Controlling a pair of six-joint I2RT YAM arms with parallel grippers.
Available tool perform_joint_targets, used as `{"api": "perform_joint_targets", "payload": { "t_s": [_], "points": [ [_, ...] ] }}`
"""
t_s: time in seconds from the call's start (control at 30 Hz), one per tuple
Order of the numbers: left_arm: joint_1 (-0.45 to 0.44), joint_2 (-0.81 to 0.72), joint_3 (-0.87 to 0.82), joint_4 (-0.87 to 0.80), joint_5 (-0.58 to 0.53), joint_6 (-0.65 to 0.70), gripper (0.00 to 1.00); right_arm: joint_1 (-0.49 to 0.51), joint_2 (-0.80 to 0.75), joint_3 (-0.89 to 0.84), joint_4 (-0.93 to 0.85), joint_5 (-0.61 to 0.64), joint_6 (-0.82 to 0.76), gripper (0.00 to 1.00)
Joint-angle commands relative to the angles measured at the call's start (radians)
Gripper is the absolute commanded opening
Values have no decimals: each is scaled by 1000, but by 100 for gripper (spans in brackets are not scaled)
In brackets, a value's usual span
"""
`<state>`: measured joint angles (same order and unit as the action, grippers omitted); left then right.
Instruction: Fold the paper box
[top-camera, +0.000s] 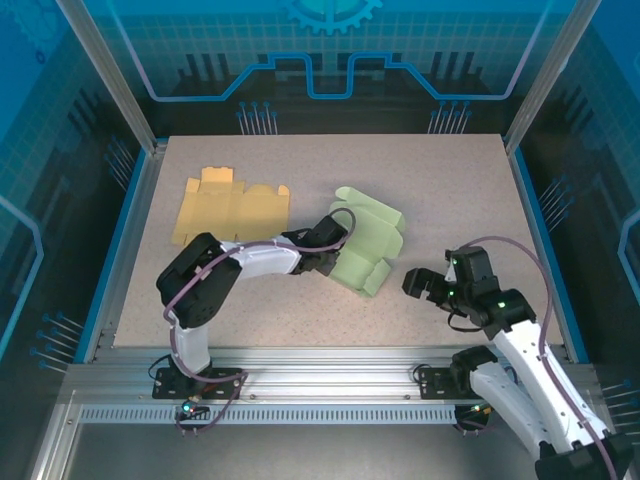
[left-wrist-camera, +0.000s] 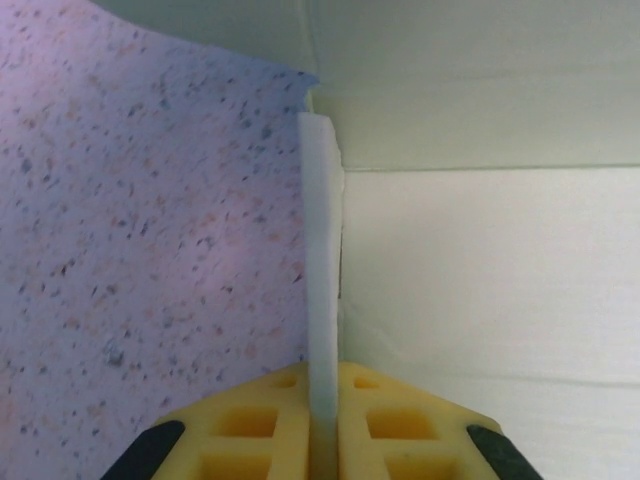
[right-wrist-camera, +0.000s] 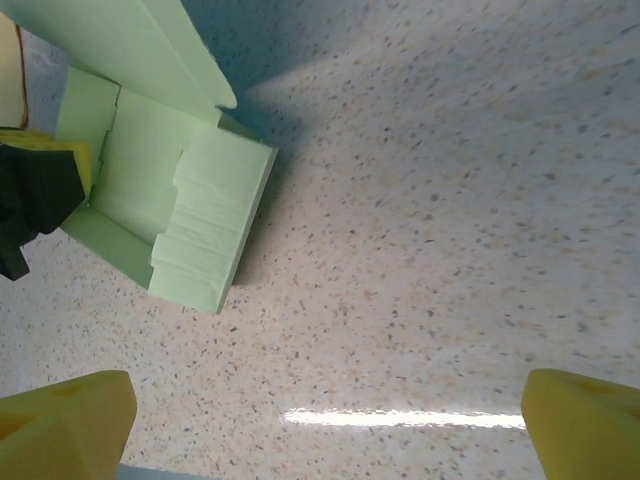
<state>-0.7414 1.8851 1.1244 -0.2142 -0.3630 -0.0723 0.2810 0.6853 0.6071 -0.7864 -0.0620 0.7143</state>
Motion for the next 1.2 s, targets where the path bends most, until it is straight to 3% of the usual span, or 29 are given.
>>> {"api": "perform_joint_targets", "payload": {
  "t_s": [0.0,0.1,0.2,0.5,0.73,1.17],
  "points": [
    [1,-53,-25,-91,-45,-127,11,28,41,-41,143,-65,60,100],
    [-10,-64,-26,-161,-91,-205,7,52,104,-86,289,-133,101,100],
    [-29,-67,-32,-203,-143,-275,6,87,164,-102,388,-121,120,100],
    [-50,-57,-71,-160,-195,-353,2,148,407,-88,621,-117,128,94],
    [-56,-47,-66,-154,-189,-359,2,189,637,15,681,-138,100,87],
    [-66,-25,-44,-158,-192,-365,2,222,758,142,681,-145,74,76]
  ]
}}
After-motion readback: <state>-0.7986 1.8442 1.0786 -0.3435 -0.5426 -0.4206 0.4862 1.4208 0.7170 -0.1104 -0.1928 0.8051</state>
